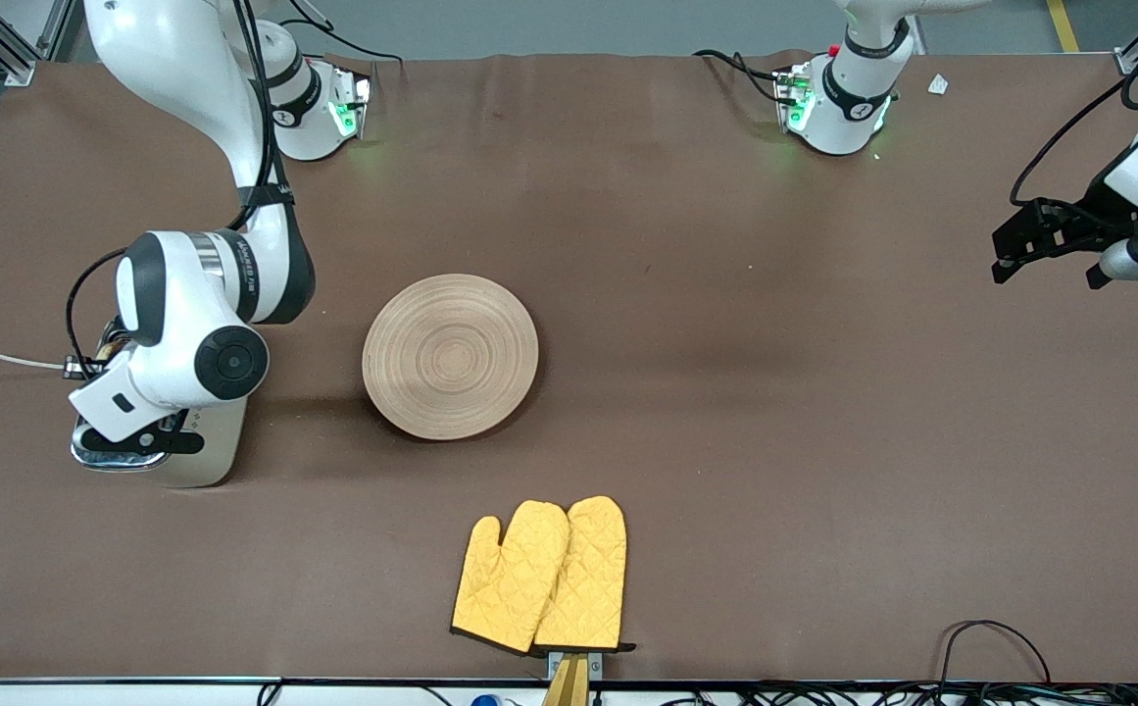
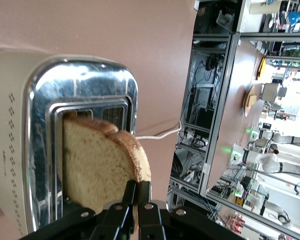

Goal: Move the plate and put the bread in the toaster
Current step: 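Open the right gripper and raise it away from the toaster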

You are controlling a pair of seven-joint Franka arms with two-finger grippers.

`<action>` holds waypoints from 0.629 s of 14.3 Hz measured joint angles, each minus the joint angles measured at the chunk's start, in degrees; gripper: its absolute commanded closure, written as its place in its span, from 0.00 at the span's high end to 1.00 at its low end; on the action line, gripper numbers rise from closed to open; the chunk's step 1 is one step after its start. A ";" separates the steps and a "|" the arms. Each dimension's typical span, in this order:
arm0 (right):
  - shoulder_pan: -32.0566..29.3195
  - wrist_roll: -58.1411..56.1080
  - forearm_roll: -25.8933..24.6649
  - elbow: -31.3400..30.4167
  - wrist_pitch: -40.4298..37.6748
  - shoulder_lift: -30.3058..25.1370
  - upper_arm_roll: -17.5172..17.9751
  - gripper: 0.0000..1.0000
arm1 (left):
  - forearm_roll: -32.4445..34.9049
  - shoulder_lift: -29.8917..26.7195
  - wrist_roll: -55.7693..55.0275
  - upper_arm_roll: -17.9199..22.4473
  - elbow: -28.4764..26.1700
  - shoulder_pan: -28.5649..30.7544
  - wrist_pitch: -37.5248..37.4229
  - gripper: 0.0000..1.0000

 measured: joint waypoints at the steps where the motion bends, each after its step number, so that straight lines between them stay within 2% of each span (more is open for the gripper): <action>1: -0.53 0.03 0.60 0.00 1.19 0.12 -0.02 1.00 | 0.00 0.00 0.00 0.00 0.00 0.00 0.00 1.00; 4: -1.99 0.07 5.87 1.82 2.25 -1.51 -0.44 1.00 | 0.00 0.00 0.00 0.00 -0.01 0.00 0.00 1.00; 5: -2.20 0.08 9.40 2.72 2.06 -3.11 -0.72 1.00 | 0.00 0.00 0.00 0.00 -0.01 0.00 0.00 1.00; 7: -3.63 0.05 19.68 3.76 1.24 -8.19 -1.22 1.00 | 0.00 0.00 0.00 0.03 -0.02 0.02 0.00 1.00; 9: -7.10 -0.86 27.61 3.34 1.19 -14.50 -1.33 1.00 | 0.00 0.00 0.00 0.04 -0.03 0.01 0.00 1.00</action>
